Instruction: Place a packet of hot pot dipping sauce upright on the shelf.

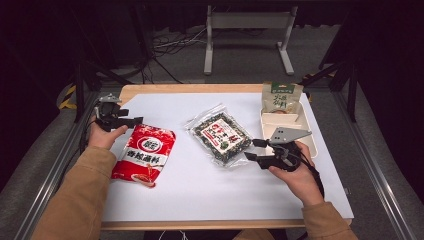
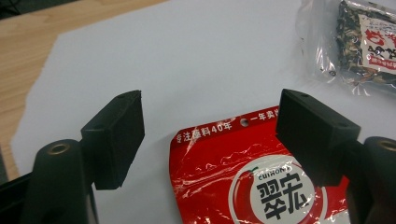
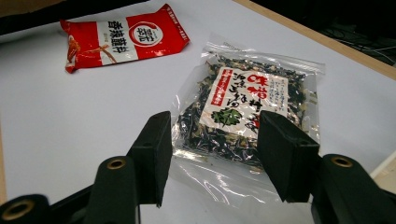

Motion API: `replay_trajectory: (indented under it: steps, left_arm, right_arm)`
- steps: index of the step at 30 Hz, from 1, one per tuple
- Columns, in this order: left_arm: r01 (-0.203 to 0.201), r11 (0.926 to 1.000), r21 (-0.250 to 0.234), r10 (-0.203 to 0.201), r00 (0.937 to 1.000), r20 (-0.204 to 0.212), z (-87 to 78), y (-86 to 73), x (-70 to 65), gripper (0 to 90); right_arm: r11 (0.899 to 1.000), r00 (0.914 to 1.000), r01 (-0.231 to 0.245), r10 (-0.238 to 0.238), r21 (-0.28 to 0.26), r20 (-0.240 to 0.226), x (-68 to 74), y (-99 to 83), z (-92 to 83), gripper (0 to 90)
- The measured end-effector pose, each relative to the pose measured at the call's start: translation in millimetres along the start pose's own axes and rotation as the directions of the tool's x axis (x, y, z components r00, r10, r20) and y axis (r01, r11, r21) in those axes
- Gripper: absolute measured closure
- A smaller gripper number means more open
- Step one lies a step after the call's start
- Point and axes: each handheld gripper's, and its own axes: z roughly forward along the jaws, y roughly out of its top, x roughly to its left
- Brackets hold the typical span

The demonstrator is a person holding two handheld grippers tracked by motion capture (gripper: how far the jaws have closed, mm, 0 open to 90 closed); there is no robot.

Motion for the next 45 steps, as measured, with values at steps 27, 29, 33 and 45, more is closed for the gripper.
replay_trajectory:
  steps: [27,29,33,45]
  left_arm:
    - [0.049,0.9946,0.091,-0.056,0.9951,0.081,43.5,-18.9,22.9,27.4]
    - [0.046,0.9937,0.102,-0.055,0.9951,0.082,44.9,-20.2,23.5,28.1]
    - [0.039,0.9936,0.106,-0.049,0.9946,0.091,46.0,-21.9,24.1,29.3]
    - [-0.008,0.989,0.147,-0.005,0.9961,0.088,47.5,-25.8,20.4,43.2]
  right_arm:
    - [1.0,0.9995,-0.023,0.023,0.011,-0.02,1.6,-10.5,6.2,45.3]
    - [1.0,0.9993,-0.024,0.025,0.015,-0.027,1.3,-10.8,6.9,45.3]
    - [1.0,0.9993,-0.019,0.02,0.023,-0.032,0.9,-11.2,8.4,45.2]
    - [0.999,0.9994,-0.009,0.01,0.039,-0.034,0.1,-12.1,11.8,44.4]
